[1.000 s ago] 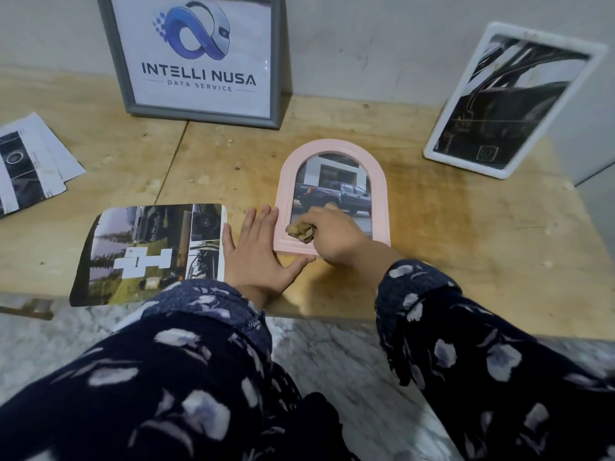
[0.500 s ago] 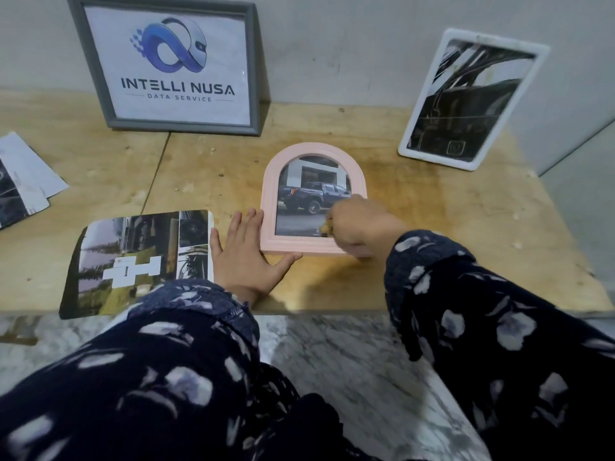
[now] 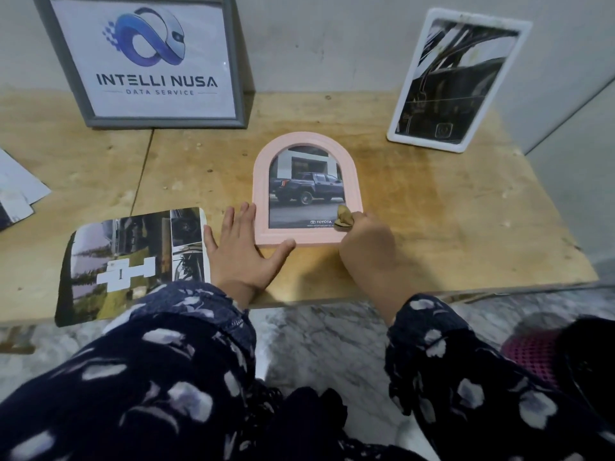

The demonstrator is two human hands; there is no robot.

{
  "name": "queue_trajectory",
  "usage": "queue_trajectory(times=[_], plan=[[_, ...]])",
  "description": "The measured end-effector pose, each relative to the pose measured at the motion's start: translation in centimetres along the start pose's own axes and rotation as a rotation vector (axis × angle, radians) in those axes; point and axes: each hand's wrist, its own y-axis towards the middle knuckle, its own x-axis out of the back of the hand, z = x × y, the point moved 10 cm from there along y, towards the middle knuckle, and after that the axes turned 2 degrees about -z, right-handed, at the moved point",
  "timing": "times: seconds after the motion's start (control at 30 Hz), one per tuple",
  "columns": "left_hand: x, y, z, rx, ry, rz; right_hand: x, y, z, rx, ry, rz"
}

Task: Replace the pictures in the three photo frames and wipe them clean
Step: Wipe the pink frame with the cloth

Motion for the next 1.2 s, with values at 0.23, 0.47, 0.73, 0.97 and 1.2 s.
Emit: queue_trajectory(times=[0.23,0.47,0.73,0.97,1.2], plan=[[0.0,0.2,0.6,0.064,-0.15,0.043,-2.6,-1.6,5.6,0.062,0.103,0.062],[-1.7,1.1,2.3,0.296,-0.601,0.352,-5.6,-1.6,10.0,0.013,0.078,0.152],[-2.0,0.5,2.7,0.351,-0.739,0.459,-5.4,-2.2,10.6,0.037,0.063,0.203],[-1.5,1.0,2.7,0.278,-0.679,0.473,-6.7,-2.4,11.6,0.098,0.08,0.458],[0.4,2.5,3.9,0.335,-0.374,0.265,-1.4,3.8,4.0,-0.393,0.466,0.295]])
